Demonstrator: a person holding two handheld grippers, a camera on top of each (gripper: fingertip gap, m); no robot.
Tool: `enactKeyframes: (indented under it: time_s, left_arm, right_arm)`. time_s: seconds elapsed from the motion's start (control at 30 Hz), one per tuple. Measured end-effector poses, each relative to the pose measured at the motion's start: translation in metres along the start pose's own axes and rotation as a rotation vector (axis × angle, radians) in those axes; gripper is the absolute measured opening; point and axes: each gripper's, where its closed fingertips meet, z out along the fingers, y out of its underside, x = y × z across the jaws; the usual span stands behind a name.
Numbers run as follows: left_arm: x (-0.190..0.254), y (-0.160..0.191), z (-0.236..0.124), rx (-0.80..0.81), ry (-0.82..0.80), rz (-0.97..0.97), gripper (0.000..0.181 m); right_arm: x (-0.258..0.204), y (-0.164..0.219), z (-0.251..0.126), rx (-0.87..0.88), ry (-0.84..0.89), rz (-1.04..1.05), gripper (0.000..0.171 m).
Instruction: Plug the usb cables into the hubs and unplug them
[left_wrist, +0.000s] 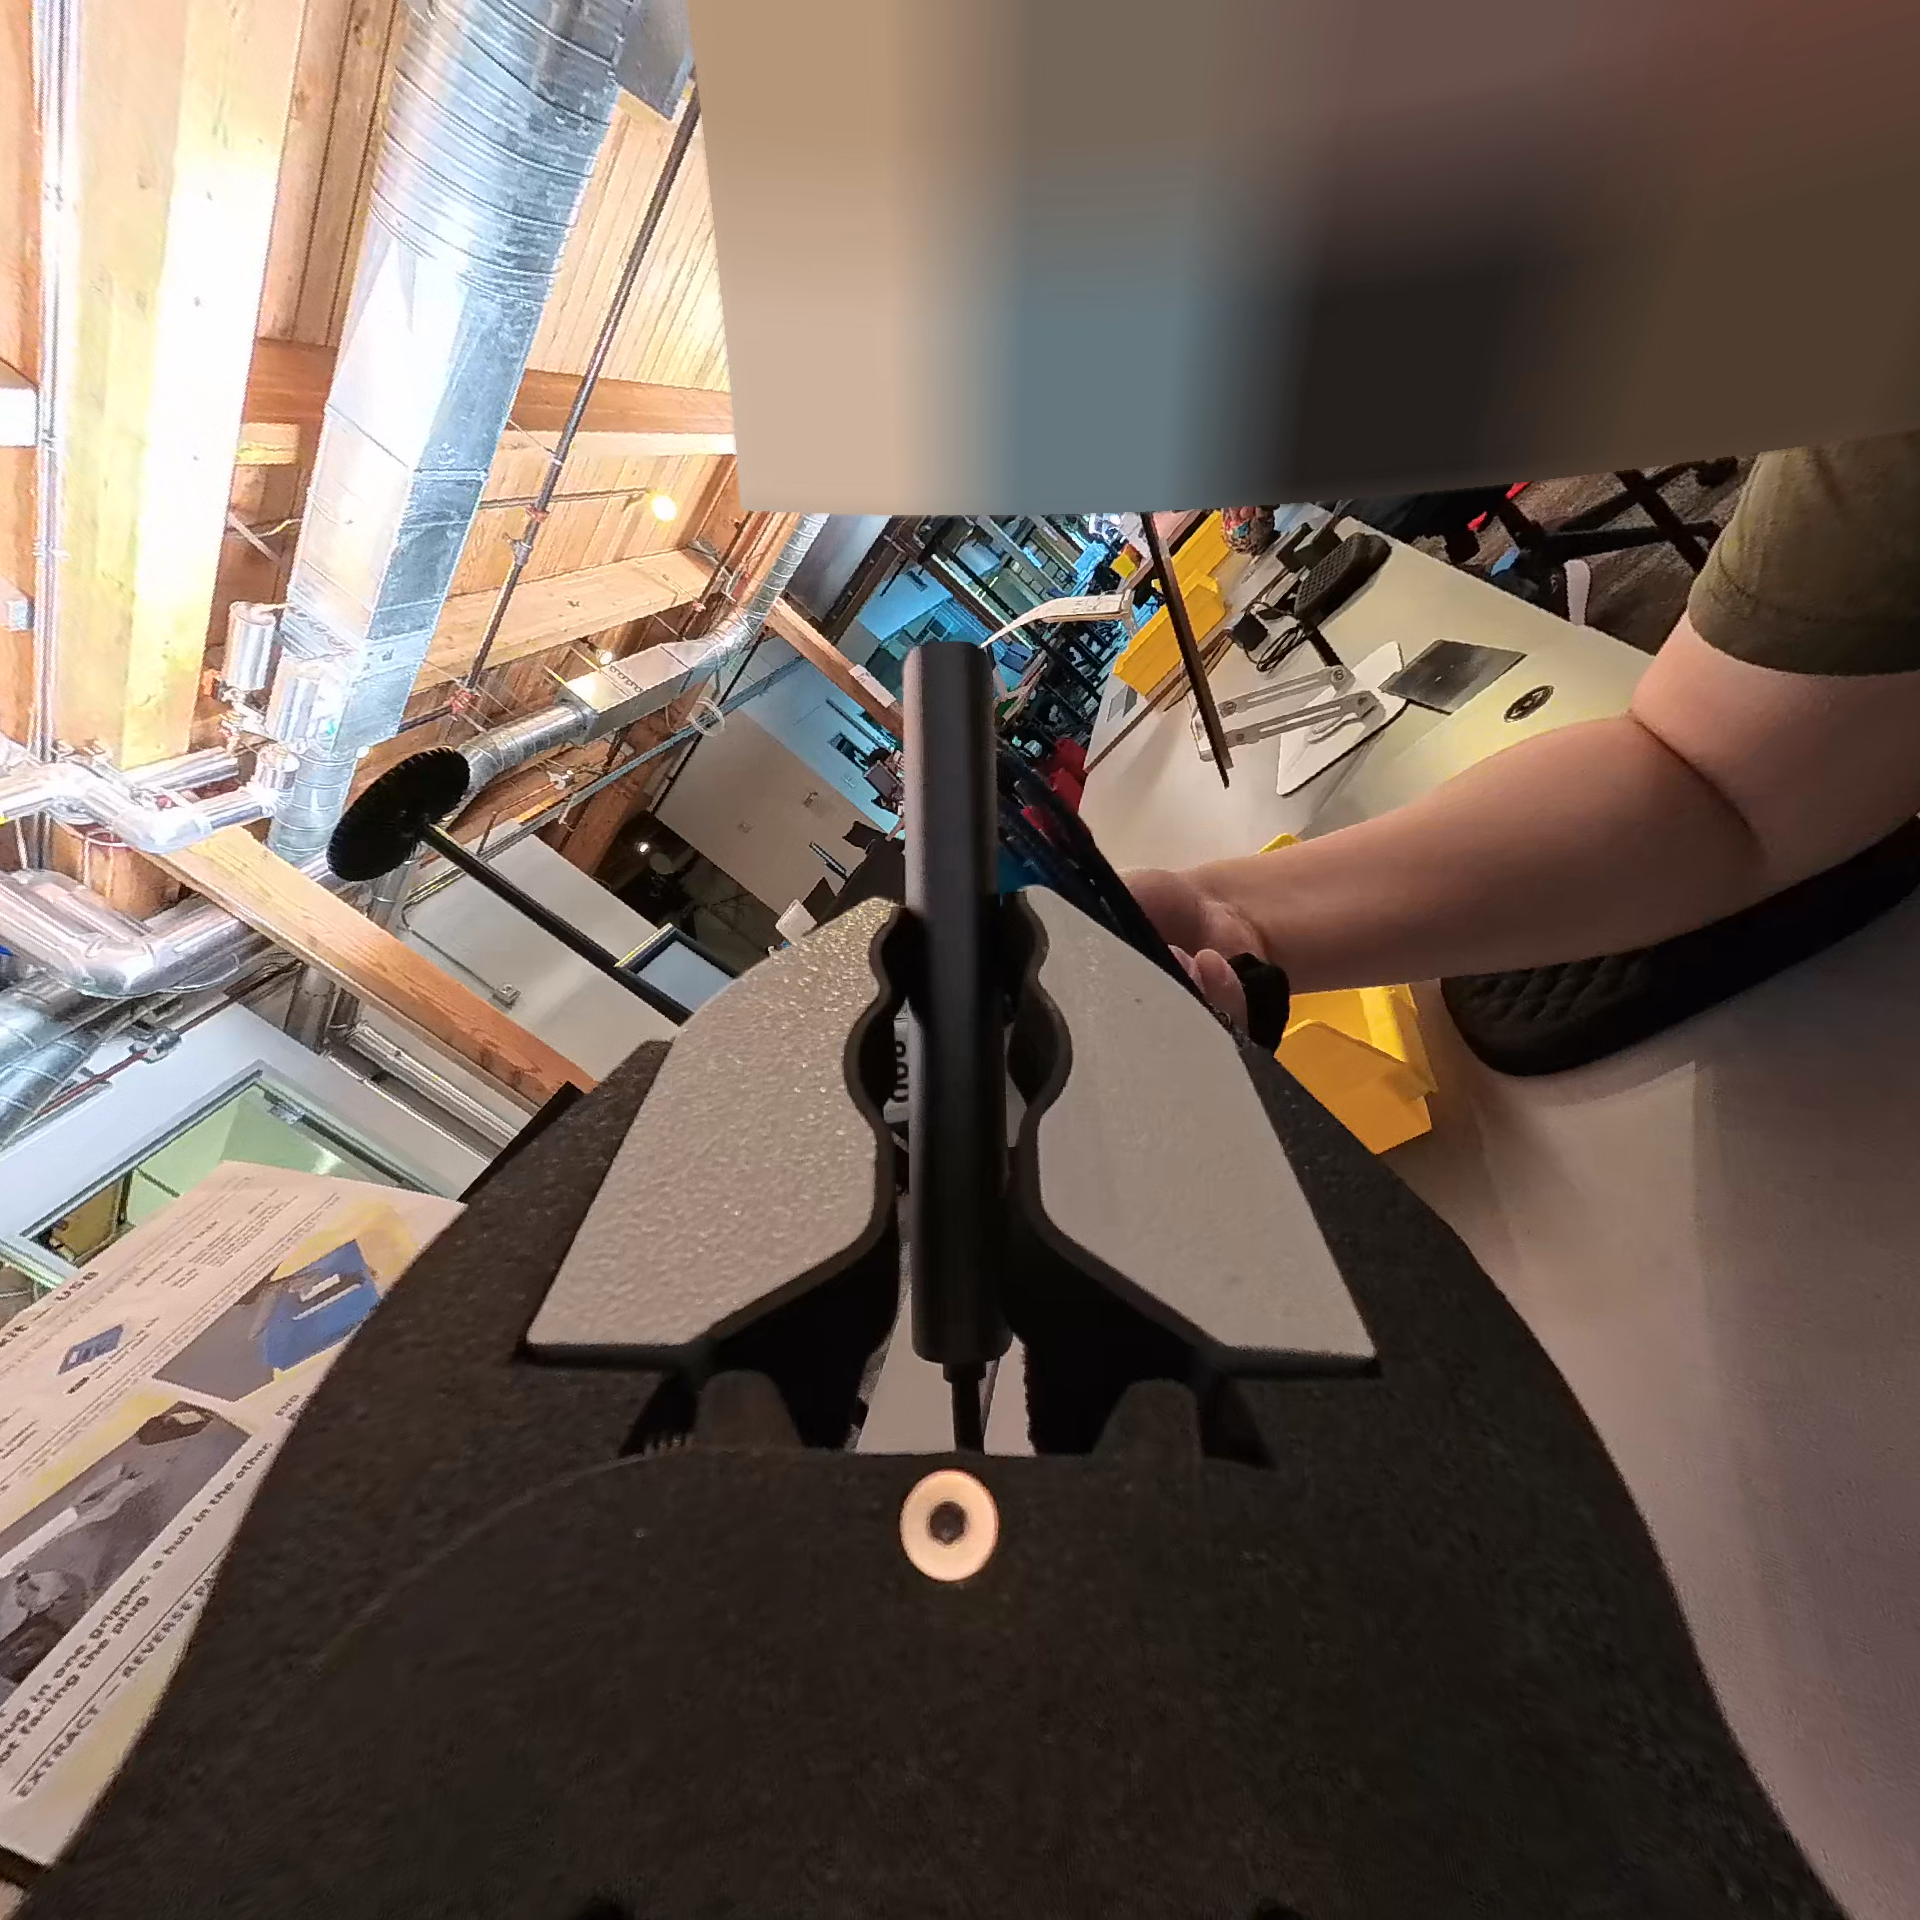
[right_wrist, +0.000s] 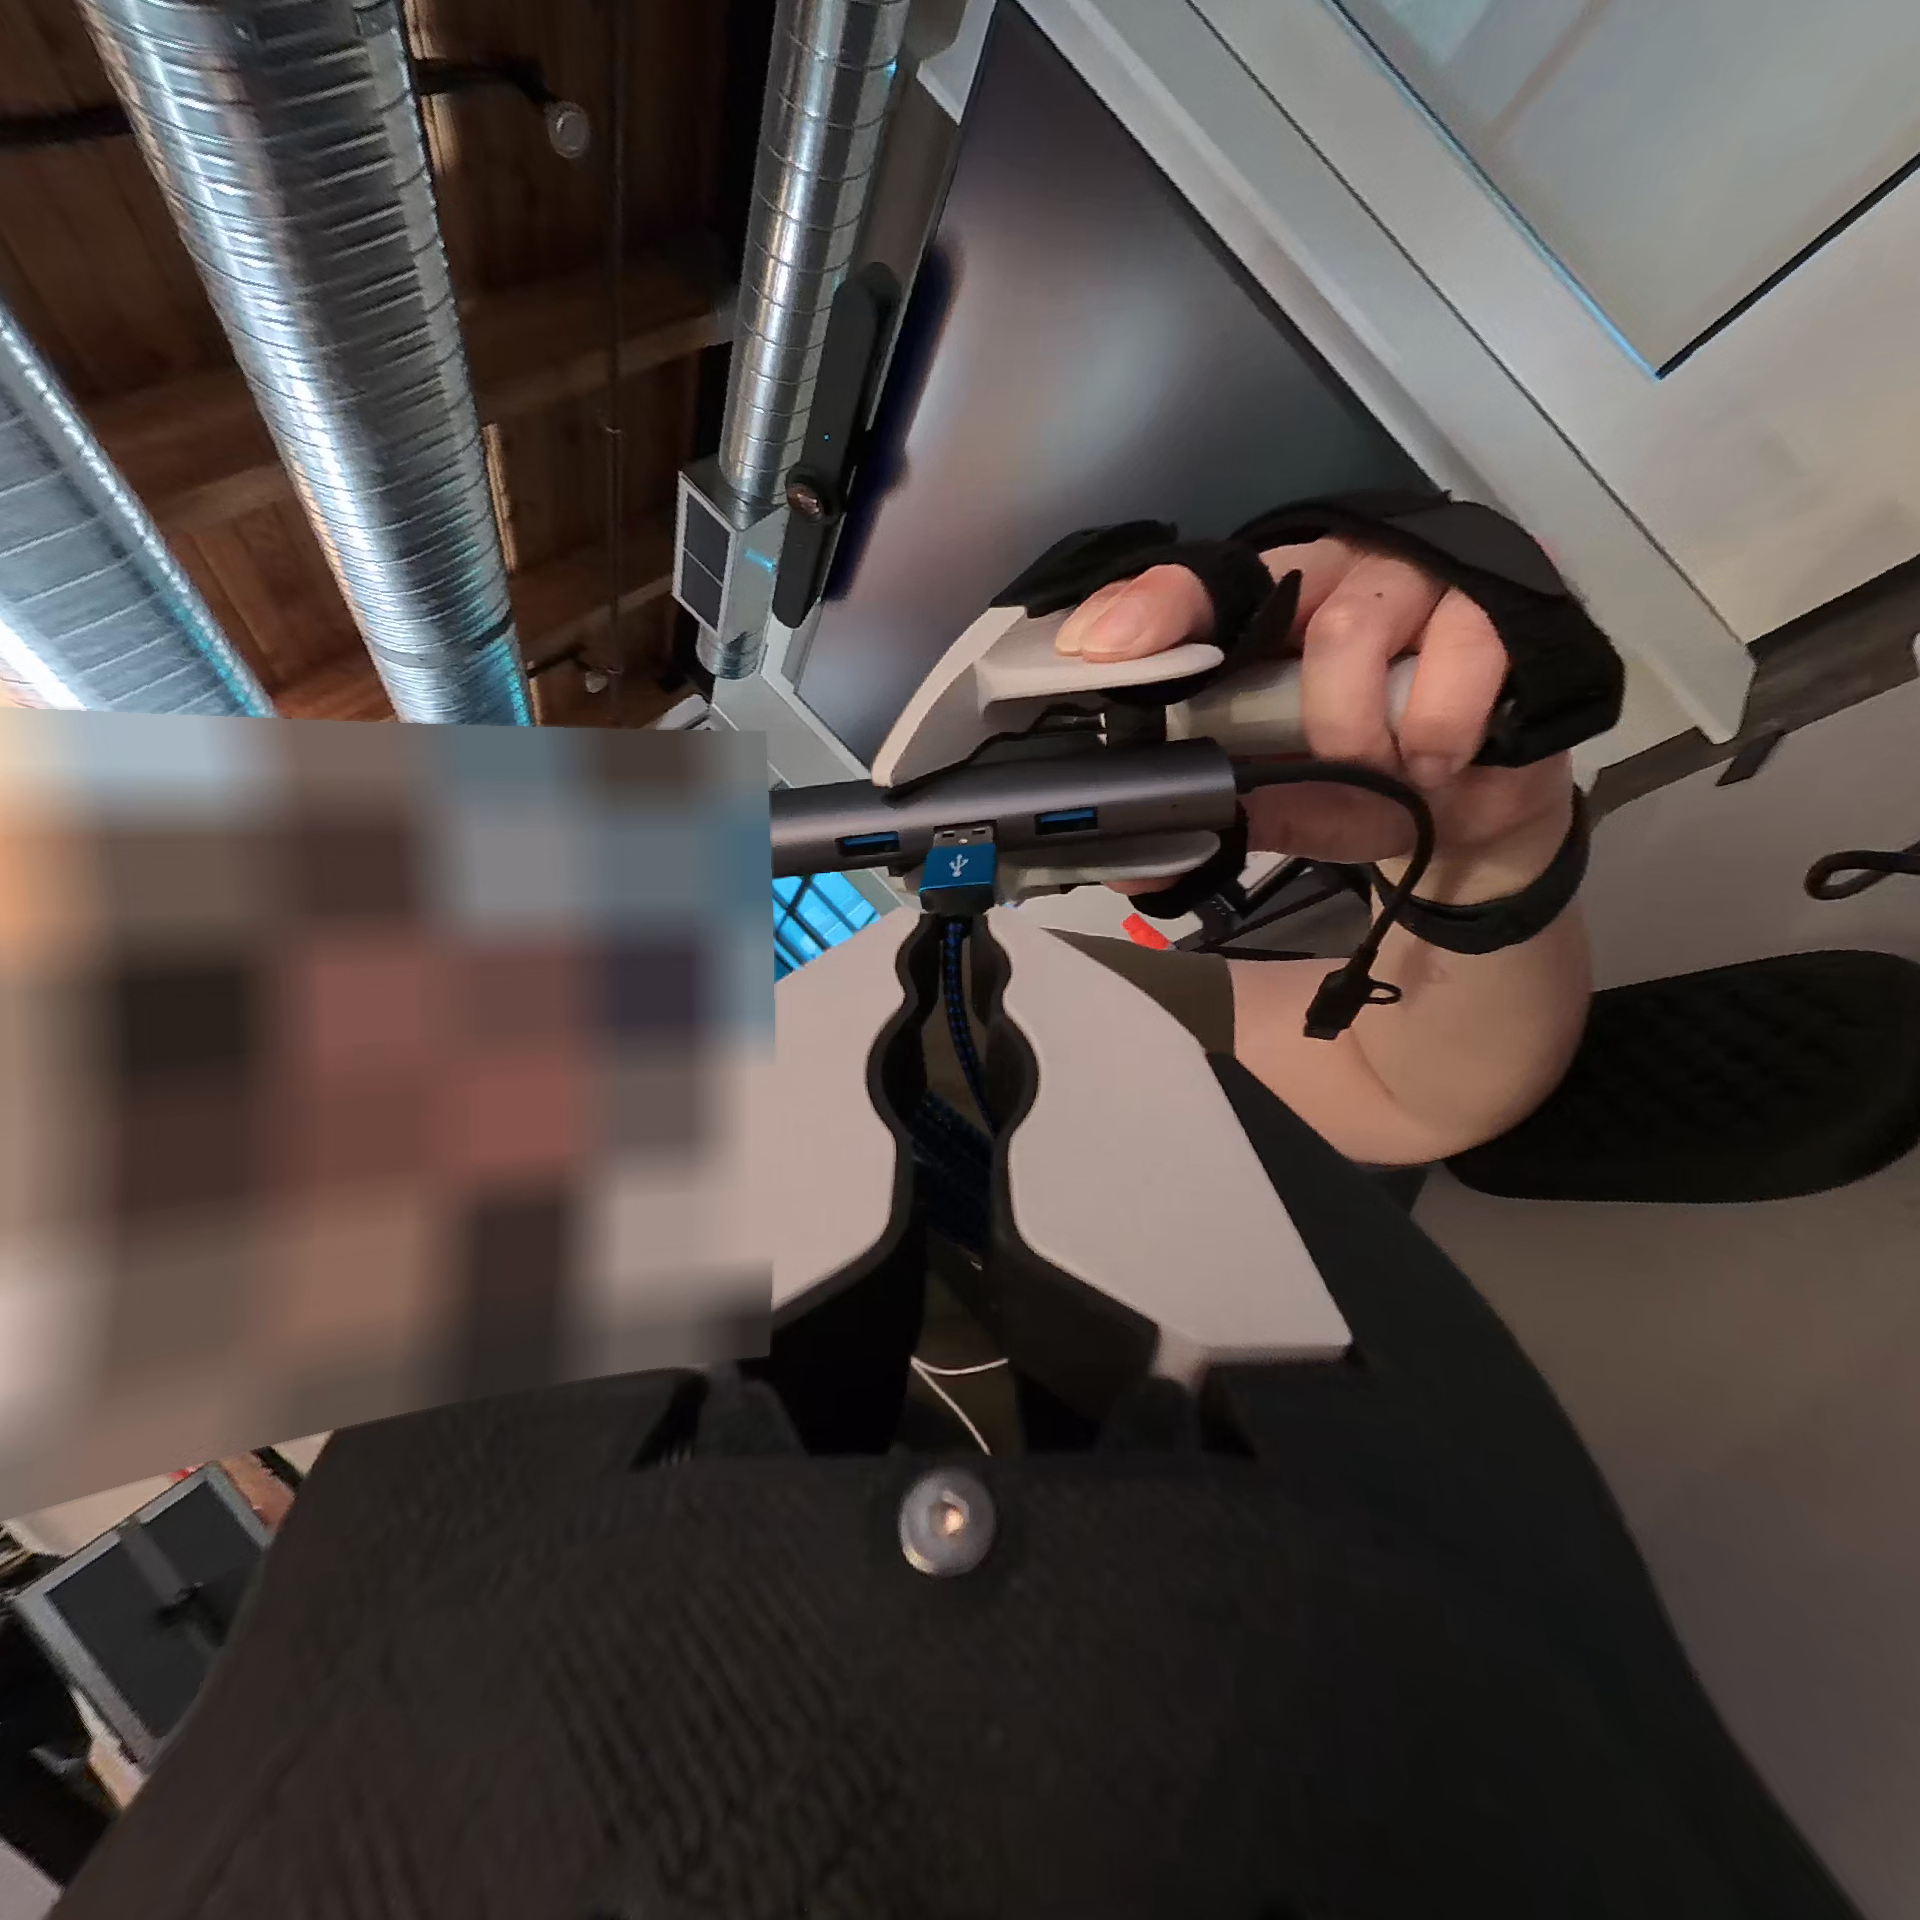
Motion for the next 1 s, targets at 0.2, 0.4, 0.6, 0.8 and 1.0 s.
enactKeyframes:
  time_s: [0.2, 0.4, 0.6, 0.8, 1.0]
  left_arm:
    - [0.002, 0.001, 0.001, -0.022, 0.010, 0.024, 0.017]
    - [0.003, 0.002, 0.000, -0.054, 0.028, 0.030, 0.017]
    - [-0.002, 0.017, -0.003, -0.175, 0.017, 0.078, 0.017]
    - [-0.004, 0.016, -0.004, -0.166, 0.018, -0.002, 0.017]
    - [-0.004, 0.019, -0.003, -0.188, 0.015, 0.002, 0.018]
  right_arm:
    - [0.000, 0.000, -0.001, -0.017, 0.039, -0.042, 0.006]
    - [0.001, -0.001, -0.003, -0.024, 0.089, -0.093, 0.006]
    - [0.007, -0.008, -0.009, -0.005, 0.177, -0.173, 0.006]
    - [0.001, -0.009, -0.008, -0.015, 0.188, -0.234, 0.006]
    - [0.001, -0.010, -0.009, -0.023, 0.228, -0.288, 0.005]
